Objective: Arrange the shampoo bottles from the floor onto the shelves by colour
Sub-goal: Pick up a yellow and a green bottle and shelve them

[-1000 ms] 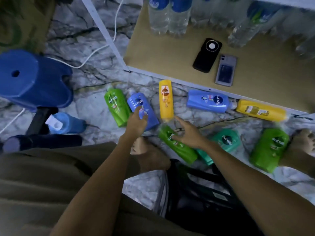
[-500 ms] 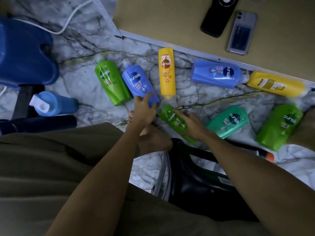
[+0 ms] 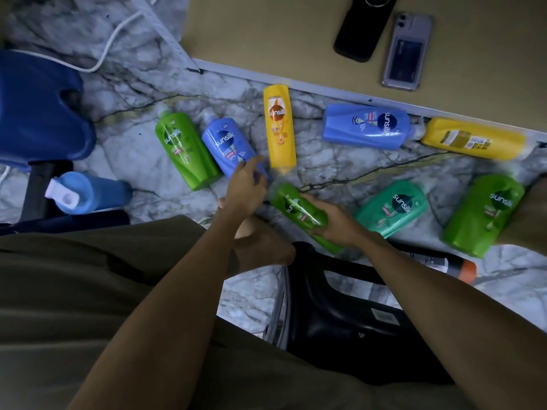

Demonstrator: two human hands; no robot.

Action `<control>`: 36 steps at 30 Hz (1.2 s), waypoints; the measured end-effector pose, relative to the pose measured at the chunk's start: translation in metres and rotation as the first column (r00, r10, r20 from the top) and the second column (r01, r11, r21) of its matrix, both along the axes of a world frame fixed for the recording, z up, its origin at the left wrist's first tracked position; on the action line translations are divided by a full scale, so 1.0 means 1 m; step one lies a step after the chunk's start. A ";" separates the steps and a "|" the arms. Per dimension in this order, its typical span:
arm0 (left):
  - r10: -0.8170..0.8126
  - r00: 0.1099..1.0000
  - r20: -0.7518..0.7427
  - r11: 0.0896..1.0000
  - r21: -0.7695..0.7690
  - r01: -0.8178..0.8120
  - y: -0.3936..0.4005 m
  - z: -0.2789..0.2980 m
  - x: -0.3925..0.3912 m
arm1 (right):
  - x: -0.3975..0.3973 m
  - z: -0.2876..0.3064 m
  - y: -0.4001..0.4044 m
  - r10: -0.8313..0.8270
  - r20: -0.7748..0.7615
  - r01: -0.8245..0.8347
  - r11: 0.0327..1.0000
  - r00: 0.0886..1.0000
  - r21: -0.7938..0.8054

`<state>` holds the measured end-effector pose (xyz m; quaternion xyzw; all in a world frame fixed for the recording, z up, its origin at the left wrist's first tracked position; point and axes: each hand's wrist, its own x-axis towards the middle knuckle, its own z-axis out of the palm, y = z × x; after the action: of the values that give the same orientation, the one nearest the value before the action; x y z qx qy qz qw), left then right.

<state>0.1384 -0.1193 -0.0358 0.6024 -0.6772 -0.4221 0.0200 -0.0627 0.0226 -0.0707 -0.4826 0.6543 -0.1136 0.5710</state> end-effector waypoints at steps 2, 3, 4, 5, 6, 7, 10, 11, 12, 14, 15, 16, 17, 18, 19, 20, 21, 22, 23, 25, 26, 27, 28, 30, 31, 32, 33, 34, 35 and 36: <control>-0.012 1.000 -0.024 1.000 -0.001 0.012 -0.005 0.000 -0.007 | -0.003 0.003 0.003 -0.015 0.024 0.016 1.000 1.000 -0.017; 0.000 0.999 -0.034 1.000 0.013 0.000 -0.007 0.000 -0.011 | -0.004 0.004 0.004 -0.023 0.031 0.024 0.999 0.999 -0.029; 0.014 0.999 -0.038 0.999 0.031 -0.013 -0.010 0.001 -0.014 | -0.005 0.006 0.006 -0.033 0.042 0.035 0.999 0.999 -0.042; 0.023 0.999 -0.039 0.999 0.049 -0.021 -0.013 -0.001 -0.018 | -0.006 0.008 0.007 -0.047 0.052 0.049 0.997 0.998 -0.051; 0.021 0.999 -0.042 0.998 0.065 -0.018 -0.016 -0.002 -0.021 | -0.008 0.011 0.009 -0.067 0.063 0.071 0.996 0.996 -0.061; 0.017 0.999 -0.045 0.997 0.082 -0.014 -0.018 -0.006 -0.024 | -0.010 0.014 0.010 -0.090 0.075 0.095 0.993 0.993 -0.069; 0.036 0.999 -0.036 0.989 0.148 -0.030 -0.025 -0.017 -0.035 | -0.017 0.018 0.010 -0.157 0.094 0.164 0.983 0.983 -0.078; 0.047 0.998 -0.033 0.985 0.169 -0.041 -0.026 -0.019 -0.039 | -0.019 0.019 0.008 -0.179 0.087 0.187 0.979 0.980 -0.085; 0.057 0.998 -0.033 0.981 0.188 -0.049 -0.028 -0.021 -0.042 | -0.022 0.020 0.007 -0.208 0.077 0.215 0.972 0.975 -0.092; 0.070 0.997 -0.024 0.978 0.200 -0.064 -0.029 -0.023 -0.048 | -0.030 0.023 0.003 -0.282 0.079 0.288 0.953 0.956 -0.093; 0.060 0.998 -0.011 0.979 0.195 -0.056 -0.029 -0.025 -0.051 | -0.034 0.024 0.001 -0.322 0.082 0.329 0.940 0.943 -0.090; 0.032 0.999 -0.002 0.983 0.181 -0.031 -0.029 -0.026 -0.053 | -0.038 0.026 -0.002 -0.357 0.080 0.363 0.928 0.931 -0.084; -0.008 1.000 0.004 0.986 0.165 0.007 -0.028 -0.028 -0.056 | -0.042 0.028 -0.004 -0.386 0.078 0.391 0.917 0.919 -0.076; -0.045 0.999 0.009 0.988 0.149 0.043 -0.027 -0.030 -0.058 | -0.045 0.030 -0.006 -0.406 0.080 0.412 0.909 0.910 -0.070; -0.060 0.998 0.014 0.989 0.136 0.057 -0.027 -0.032 -0.061 | -0.049 0.031 -0.007 -0.420 0.086 0.426 0.902 0.904 -0.068; -0.053 0.999 0.015 0.991 0.127 0.050 -0.026 -0.034 -0.064 | -0.052 0.032 -0.007 -0.424 0.090 0.430 0.900 0.901 -0.066; -0.038 0.999 0.014 0.992 0.117 0.036 -0.025 -0.036 -0.068 | -0.054 0.033 -0.007 -0.423 0.093 0.429 0.901 0.901 -0.062; -0.022 1.000 0.009 0.994 0.107 0.021 -0.024 -0.038 -0.070 | -0.056 0.035 -0.007 -0.421 0.095 0.427 0.902 0.902 -0.059; -0.006 1.000 0.000 0.995 0.095 0.006 -0.023 -0.041 -0.072 | -0.058 0.036 -0.007 -0.419 0.099 0.426 0.903 0.903 -0.060; 0.022 1.000 -0.016 0.996 0.086 -0.021 -0.020 -0.043 -0.076 | -0.060 0.038 -0.007 -0.421 0.104 0.429 0.901 0.901 -0.066; 0.039 0.999 -0.025 0.995 0.093 -0.036 -0.020 -0.043 -0.078 | -0.060 0.040 -0.008 -0.425 0.109 0.433 0.899 0.899 -0.068; 0.057 0.998 -0.039 0.993 0.107 -0.052 -0.019 -0.043 -0.079 | -0.060 0.040 -0.008 -0.427 0.116 0.436 0.897 0.897 -0.068; 0.067 0.997 -0.049 0.990 0.124 -0.060 -0.019 -0.043 -0.080 | -0.060 0.041 -0.008 -0.428 0.118 0.437 0.896 0.896 -0.072; 0.053 0.997 -0.052 0.987 0.153 -0.044 -0.019 -0.044 -0.082 | -0.059 0.042 -0.008 -0.426 0.121 0.436 0.897 0.897 -0.075; 0.049 0.997 -0.057 0.984 0.173 -0.039 -0.018 -0.044 -0.083 | -0.059 0.042 -0.008 -0.426 0.126 0.437 0.896 0.896 -0.075; 0.058 0.996 -0.063 0.979 0.200 -0.044 -0.016 -0.044 -0.083 | -0.059 0.043 -0.008 -0.428 0.129 0.439 0.895 0.895 -0.076; 0.071 0.995 -0.071 0.973 0.226 -0.053 -0.014 -0.045 -0.082 | -0.059 0.044 -0.007 -0.432 0.130 0.443 0.893 0.892 -0.073; 0.071 0.994 -0.080 0.966 0.252 -0.048 -0.011 -0.044 -0.081 | -0.058 0.046 -0.007 -0.437 0.130 0.447 0.892 0.890 -0.068; 0.051 0.995 -0.091 0.963 0.267 -0.025 -0.006 -0.045 -0.079 | -0.058 0.047 -0.007 -0.444 0.128 0.454 0.889 0.887 -0.061; 0.028 0.994 -0.110 0.961 0.277 0.003 -0.001 -0.045 -0.076 | -0.058 0.050 -0.007 -0.455 0.129 0.464 0.885 0.881 -0.050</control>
<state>0.0628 -0.1205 -0.0806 0.5787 -0.6056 -0.5458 -0.0236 -0.1210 0.0157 -0.0210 -0.3289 0.7114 -0.2988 0.5445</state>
